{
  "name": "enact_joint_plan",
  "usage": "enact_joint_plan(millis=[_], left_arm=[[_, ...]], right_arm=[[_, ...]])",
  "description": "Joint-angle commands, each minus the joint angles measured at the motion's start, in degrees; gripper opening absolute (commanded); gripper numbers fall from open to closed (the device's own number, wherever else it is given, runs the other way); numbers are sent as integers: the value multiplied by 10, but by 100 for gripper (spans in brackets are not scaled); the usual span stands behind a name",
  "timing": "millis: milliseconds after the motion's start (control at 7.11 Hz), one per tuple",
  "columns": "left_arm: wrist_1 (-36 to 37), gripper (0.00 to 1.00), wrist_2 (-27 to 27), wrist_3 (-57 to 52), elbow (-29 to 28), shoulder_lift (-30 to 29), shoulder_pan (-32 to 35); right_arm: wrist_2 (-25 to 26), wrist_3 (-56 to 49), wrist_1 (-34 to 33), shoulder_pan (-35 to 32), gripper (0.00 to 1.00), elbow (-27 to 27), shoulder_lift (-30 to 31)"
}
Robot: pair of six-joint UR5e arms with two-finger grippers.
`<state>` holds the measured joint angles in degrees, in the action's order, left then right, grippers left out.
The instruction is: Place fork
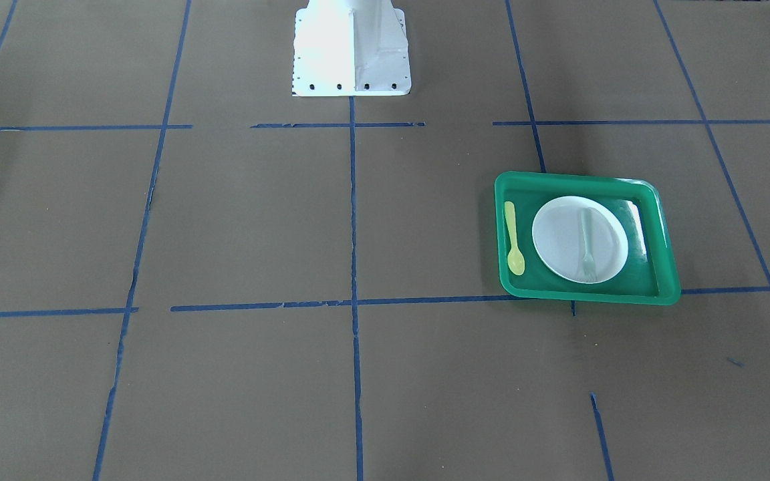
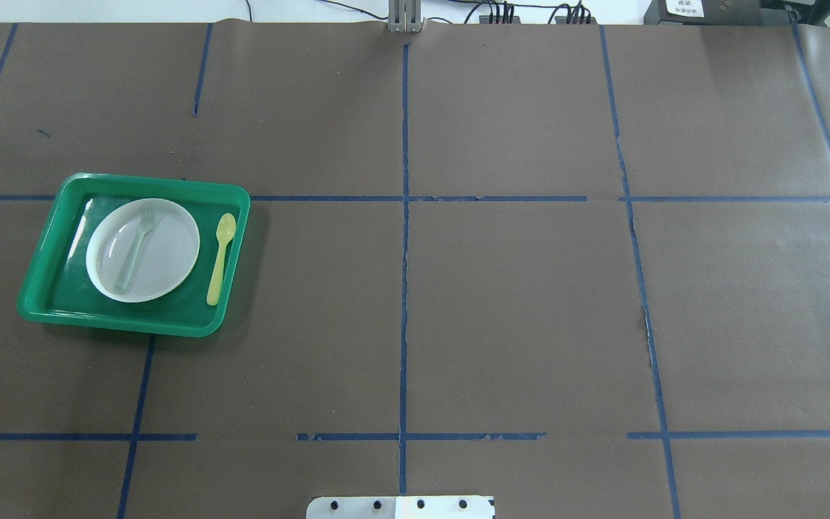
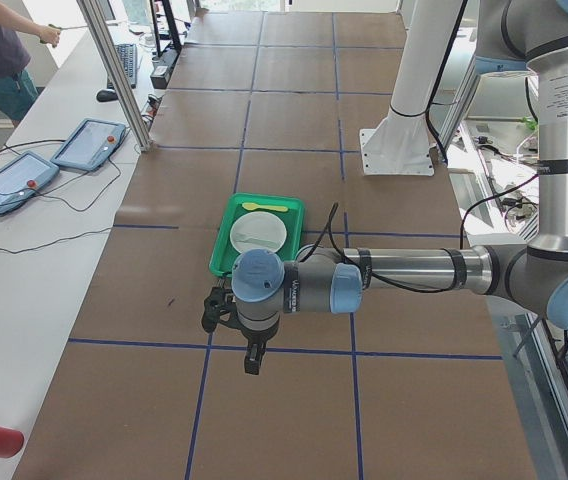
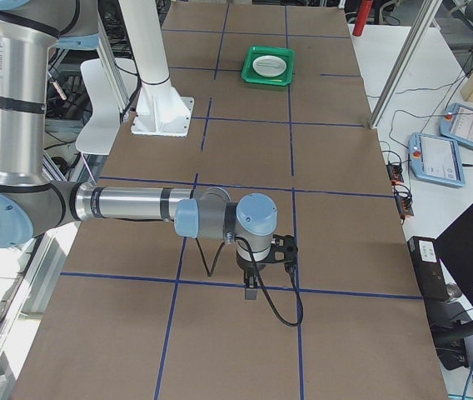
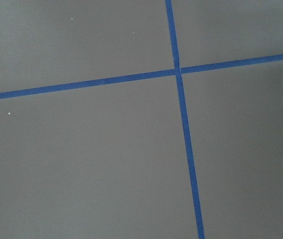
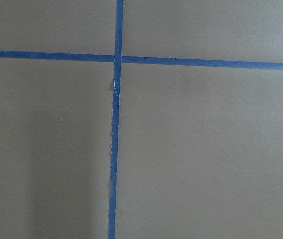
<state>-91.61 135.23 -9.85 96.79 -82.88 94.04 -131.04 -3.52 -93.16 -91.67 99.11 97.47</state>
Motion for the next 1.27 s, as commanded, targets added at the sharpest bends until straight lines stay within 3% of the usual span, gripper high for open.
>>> enact_joint_plan(millis=[0,422,984,1125], left_arm=[[-13,100,-1,-6,-2,-3,0],[-29,100,4,50,10,-10,-2],[-208,100,-8,403,81,-28,-220],[-213,100,-49,459,89,-50,-261]], right_arm=[[0,0,0,0,100,0,0],[0,0,0,0,100,-1,0],[0,0,0,0,100,0,0],[0,0,0,0,100,0,0]])
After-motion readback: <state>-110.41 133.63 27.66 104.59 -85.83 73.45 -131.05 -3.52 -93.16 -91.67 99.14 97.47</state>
